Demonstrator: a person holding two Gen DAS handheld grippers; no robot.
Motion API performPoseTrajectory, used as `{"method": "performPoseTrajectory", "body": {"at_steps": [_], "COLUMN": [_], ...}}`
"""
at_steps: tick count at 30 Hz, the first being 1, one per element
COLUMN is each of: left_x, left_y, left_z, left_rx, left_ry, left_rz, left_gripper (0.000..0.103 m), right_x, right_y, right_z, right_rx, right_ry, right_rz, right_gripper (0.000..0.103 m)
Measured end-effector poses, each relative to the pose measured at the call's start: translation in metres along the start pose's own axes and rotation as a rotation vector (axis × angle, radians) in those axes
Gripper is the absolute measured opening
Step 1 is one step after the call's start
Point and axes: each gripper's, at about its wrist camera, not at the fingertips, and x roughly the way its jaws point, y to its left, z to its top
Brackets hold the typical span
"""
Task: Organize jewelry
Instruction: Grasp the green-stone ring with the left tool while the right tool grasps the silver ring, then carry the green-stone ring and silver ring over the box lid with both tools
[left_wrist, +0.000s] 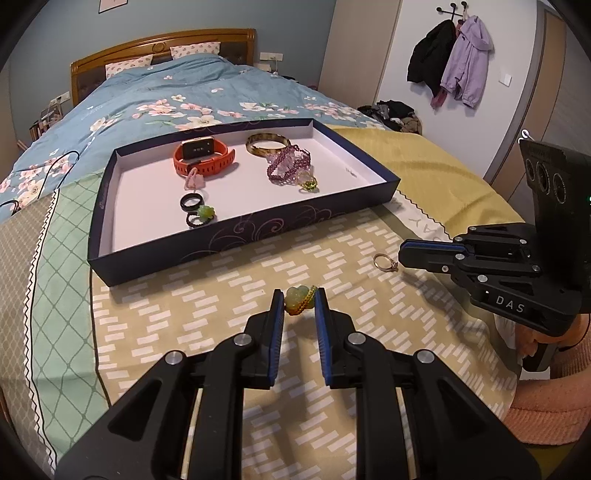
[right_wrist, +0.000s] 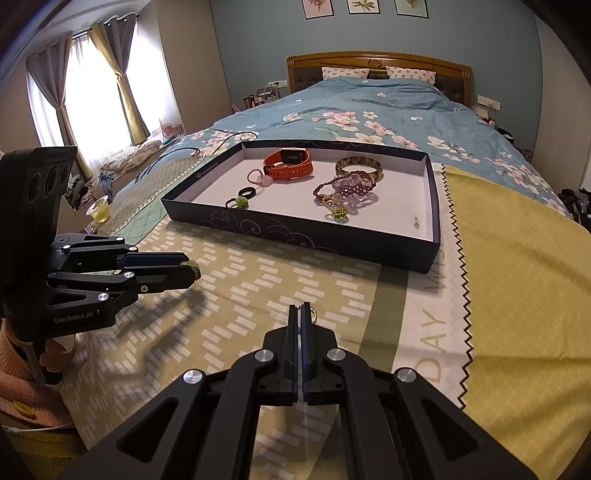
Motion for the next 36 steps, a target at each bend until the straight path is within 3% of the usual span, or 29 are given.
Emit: {"method": "performPoseTrajectory", "body": {"at_steps": [3,5,10,13,17,36], "left_x": [-0.003,-0.003,-0.001,0.001,0.001,-0.027], "left_y": [0.001,0.002,0.004,0.005,0.005,0.011], "left_z": [0.000,0.000,-0.001,-0.002,-0.002,0.017], "left_rx": [-0.003,-0.003,-0.012,-0.017,-0.018,-0.030], "left_ry": [-0.011,-0.011,-0.002,0.002,-0.001,-0.102], "left_rz": [0.000,0.001,-0.005,-0.008,-0.010,0.023], "left_gripper": [0.017,0.017,0.017,0.017,0.017,0.017], "right_x": [0.002,0.004,0.014,0.014,0.013,-0.017], "right_y": [-0.004,-0.008,-0.006,-0.003,-0.003,-0.007], "right_z": [0.000,-0.001,-0.004,-0.005,-0.006,0.024], "right_rx": [0.023,0.042,0.022,0.005,0.003,0.048], "right_ry": [0.013,0.024,0.067,0.066,0.063,-0.114], "right_rz": [0.007,0.022,0.010,0.005,0.012,0.057], "right_gripper": [0.003,0.010,0.011,0.003,0.003,0.003]}}
